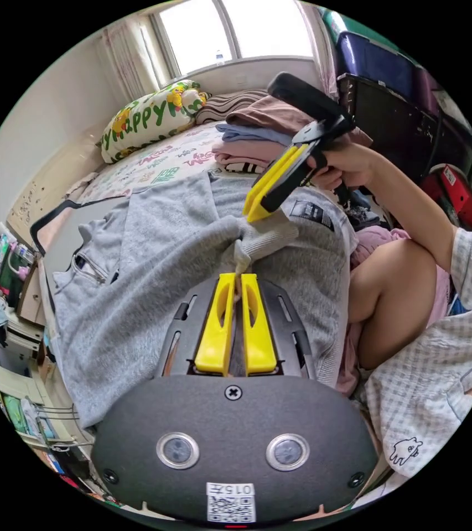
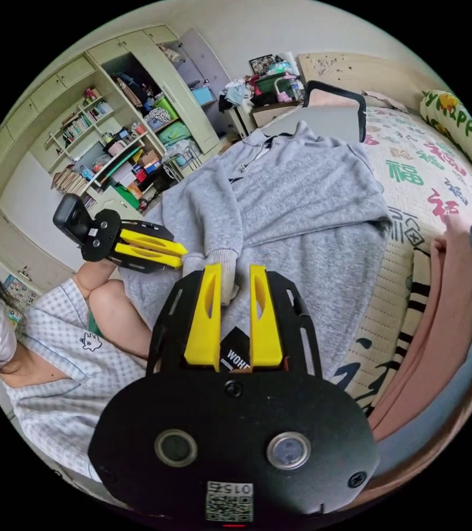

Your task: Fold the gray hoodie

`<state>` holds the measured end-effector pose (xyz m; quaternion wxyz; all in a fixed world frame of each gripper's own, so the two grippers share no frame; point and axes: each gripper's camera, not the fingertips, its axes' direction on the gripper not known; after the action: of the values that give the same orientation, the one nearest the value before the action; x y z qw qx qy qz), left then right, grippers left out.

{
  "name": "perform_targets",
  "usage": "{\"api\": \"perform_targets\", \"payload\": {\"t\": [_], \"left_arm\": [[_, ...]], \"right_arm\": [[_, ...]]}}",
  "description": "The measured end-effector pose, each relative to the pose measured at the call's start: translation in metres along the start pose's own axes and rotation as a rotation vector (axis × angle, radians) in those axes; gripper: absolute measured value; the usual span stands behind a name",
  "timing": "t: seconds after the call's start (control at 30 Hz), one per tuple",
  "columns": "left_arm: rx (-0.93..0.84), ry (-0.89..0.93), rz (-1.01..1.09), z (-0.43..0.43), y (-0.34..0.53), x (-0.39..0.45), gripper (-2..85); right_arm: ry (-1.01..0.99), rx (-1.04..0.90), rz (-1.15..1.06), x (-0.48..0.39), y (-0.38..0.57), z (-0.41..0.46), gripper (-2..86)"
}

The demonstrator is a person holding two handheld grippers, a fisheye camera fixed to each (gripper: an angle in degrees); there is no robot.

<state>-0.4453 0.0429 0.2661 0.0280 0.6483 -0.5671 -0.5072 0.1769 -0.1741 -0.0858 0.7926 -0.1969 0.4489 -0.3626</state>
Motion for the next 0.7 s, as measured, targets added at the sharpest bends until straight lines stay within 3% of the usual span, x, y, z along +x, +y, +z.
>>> {"api": "perform_targets", "payload": {"t": [0.13, 0.4, 0.53, 0.7], "left_arm": [[0.006, 0.065, -0.035, -0.011, -0.011, -0.021, 0.2], [0.142, -0.027, -0.023, -0.075, -0.075, -0.031, -0.2], [-0.057, 0.101, -0.073, -0.031, -0.109, -0.059, 1.0], [0.017, 0.337, -0.119, -0.092, -0.123, -0.119, 4.5]], "right_arm": [[-0.055, -0.025, -0.051, -0.002, -0.005, 0.010, 2.4], [0.181, 0.159, -0.052, -0.024, -0.011, -0.030, 0.4], [0.206, -0.098, -0.003, -0.005, -0.023, 0.023, 1.8], [0.097, -0.015, 0.031, 0.013, -0.008, -0.001, 4.0]]}}
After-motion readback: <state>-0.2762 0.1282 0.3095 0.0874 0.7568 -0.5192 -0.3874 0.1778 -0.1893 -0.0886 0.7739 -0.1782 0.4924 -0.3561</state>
